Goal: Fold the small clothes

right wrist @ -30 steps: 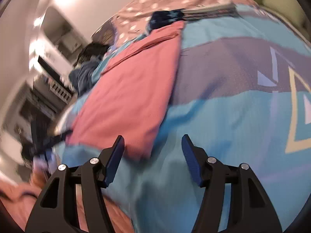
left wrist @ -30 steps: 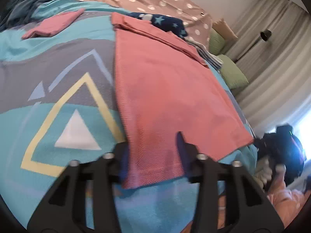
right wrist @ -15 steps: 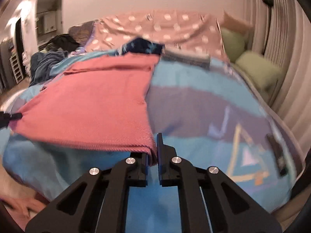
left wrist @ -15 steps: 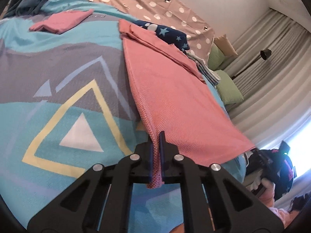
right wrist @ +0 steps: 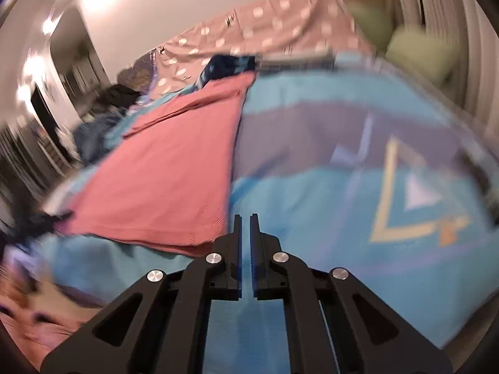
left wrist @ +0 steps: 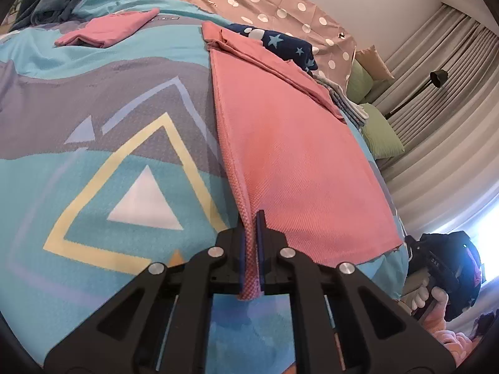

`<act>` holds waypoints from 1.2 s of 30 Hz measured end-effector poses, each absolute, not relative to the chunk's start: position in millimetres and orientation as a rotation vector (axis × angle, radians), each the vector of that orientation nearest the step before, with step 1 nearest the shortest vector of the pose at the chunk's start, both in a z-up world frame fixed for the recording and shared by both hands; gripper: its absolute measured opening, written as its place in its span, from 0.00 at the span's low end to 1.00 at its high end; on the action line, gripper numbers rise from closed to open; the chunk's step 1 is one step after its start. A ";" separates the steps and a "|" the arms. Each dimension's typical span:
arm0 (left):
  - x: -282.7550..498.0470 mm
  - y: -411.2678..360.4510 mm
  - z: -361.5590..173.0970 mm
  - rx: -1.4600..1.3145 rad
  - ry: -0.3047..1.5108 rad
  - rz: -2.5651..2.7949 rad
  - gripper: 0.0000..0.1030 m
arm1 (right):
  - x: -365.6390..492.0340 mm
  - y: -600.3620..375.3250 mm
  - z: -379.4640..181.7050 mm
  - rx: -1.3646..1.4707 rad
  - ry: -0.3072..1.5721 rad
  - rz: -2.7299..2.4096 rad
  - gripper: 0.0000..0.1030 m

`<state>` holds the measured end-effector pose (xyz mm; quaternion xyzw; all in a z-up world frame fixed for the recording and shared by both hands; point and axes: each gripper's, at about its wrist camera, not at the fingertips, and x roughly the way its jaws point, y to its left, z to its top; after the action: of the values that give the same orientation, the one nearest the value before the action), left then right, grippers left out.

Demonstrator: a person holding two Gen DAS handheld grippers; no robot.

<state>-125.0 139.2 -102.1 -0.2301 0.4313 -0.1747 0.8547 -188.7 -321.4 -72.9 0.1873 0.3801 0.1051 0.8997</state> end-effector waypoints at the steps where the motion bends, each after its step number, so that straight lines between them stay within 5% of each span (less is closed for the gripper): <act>1: -125.3 140.1 -103.2 -0.488 0.914 -0.364 0.07 | -187.4 -322.7 -76.0 0.422 0.797 0.239 0.05; 7: -127.6 138.3 -111.1 -0.500 0.936 -0.376 0.15 | -167.9 -317.8 -80.0 0.505 0.830 0.335 0.17; 10: -125.0 137.0 -111.9 -0.588 0.928 -0.406 0.05 | -156.7 -310.7 -78.1 0.500 0.848 0.358 0.19; 13: -134.5 152.5 -82.5 -0.631 0.818 -0.413 0.05 | -150.9 -308.8 -69.6 0.499 0.839 0.386 0.23; 16: -147.3 165.0 -51.9 -0.510 0.753 -0.368 0.04 | -148.4 -311.2 -65.1 0.481 0.842 0.390 0.36; 25: -136.2 169.1 -105.5 -0.551 0.909 -0.285 0.04 | -146.6 -313.8 -85.4 0.592 0.925 0.471 0.37; 32: -136.4 166.0 -100.6 -0.505 0.902 -0.264 0.04 | -140.1 -303.8 -85.1 0.612 0.996 0.629 0.54; 36: -133.1 165.8 -112.2 -0.552 0.920 -0.297 0.05 | -122.0 -297.6 -87.2 0.636 1.022 0.681 0.55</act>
<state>-133.1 165.8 -112.2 -0.2620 0.4365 -0.1410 0.8491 -122.0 -297.6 -87.2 0.2934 0.4711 0.3138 0.7704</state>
